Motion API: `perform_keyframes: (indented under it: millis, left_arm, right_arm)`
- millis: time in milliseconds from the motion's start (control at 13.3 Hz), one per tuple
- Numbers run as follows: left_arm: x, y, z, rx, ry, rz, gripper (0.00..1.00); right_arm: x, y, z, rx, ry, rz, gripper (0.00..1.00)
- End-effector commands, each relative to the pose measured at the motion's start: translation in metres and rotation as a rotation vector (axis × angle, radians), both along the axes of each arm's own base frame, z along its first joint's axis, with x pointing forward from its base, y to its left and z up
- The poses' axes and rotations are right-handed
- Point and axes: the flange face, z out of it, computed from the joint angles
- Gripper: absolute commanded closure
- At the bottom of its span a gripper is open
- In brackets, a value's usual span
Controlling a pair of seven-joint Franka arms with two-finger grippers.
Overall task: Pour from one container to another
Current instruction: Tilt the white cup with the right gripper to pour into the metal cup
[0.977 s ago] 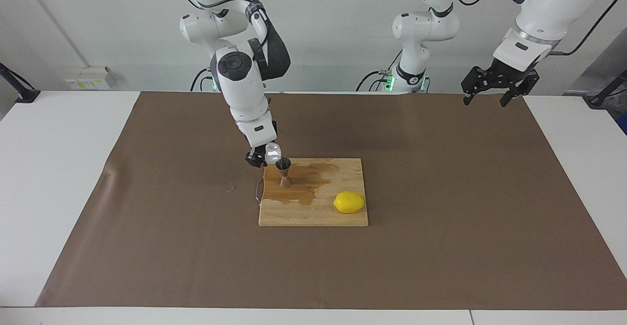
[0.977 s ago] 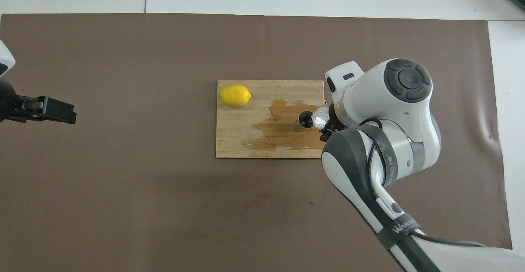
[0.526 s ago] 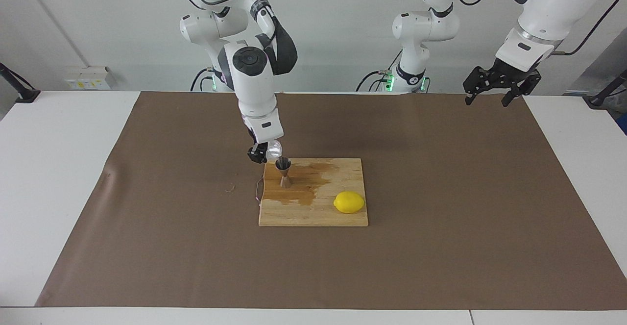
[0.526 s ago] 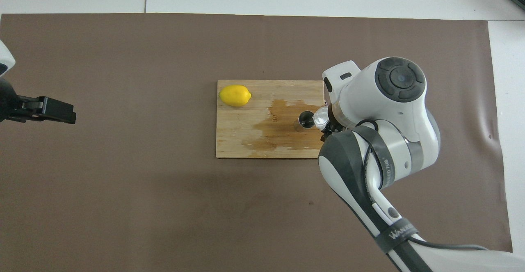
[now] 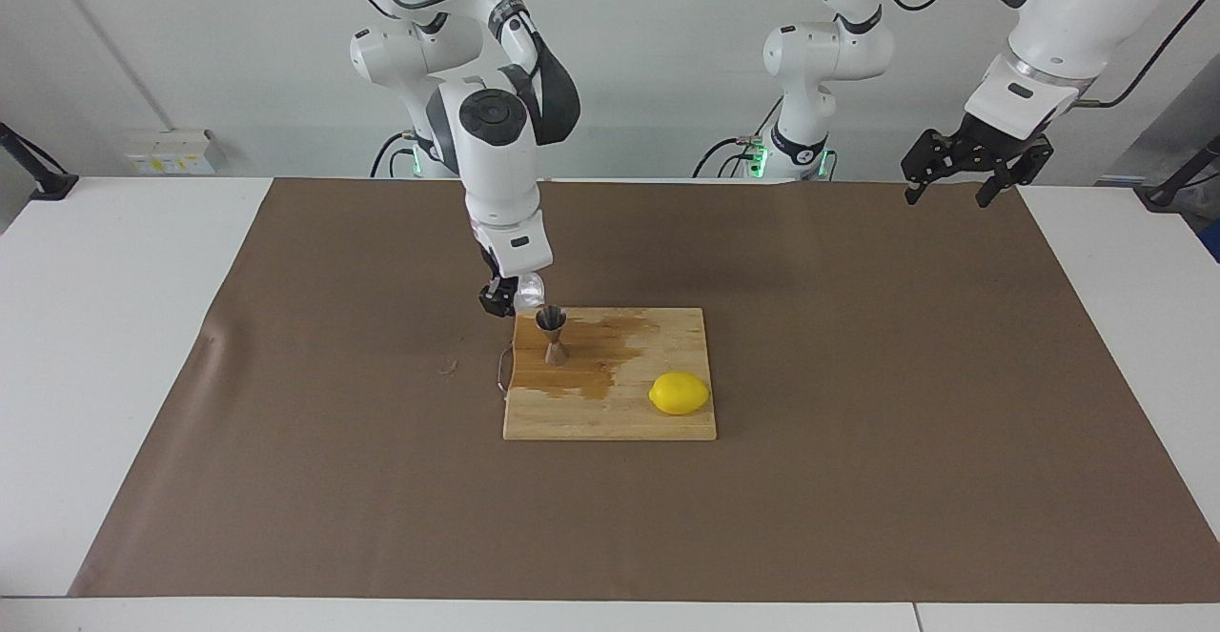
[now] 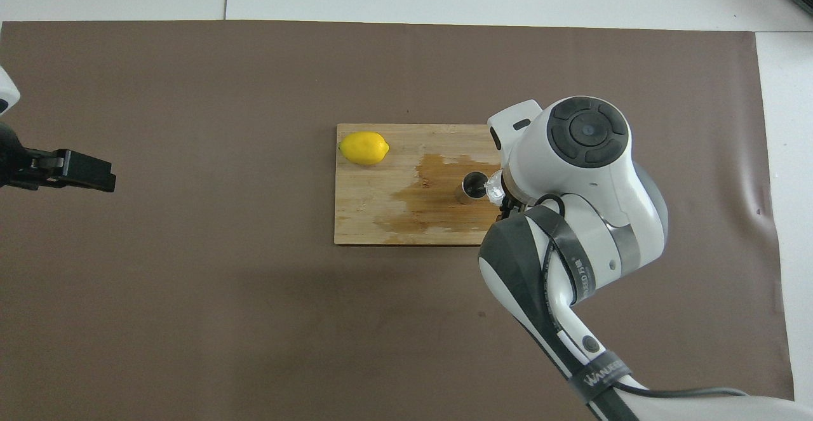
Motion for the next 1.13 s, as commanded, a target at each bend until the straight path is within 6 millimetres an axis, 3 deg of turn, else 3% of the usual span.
perform_keyframes:
  millis: [0, 1052]
  left_arm:
    - [-0.0074, 0.0028, 0.0036, -0.009, 0.007, -0.006, 0.00]
    - [-0.0074, 0.0028, 0.0036, -0.009, 0.007, -0.006, 0.00]
  right_arm:
    - [-0.0006, -0.0008, 0.0057, -0.025, -0.007, -0.032, 0.67]
    - [-0.0062, 0.0066, 0.0040, -0.031, 0.006, -0.023, 0.67]
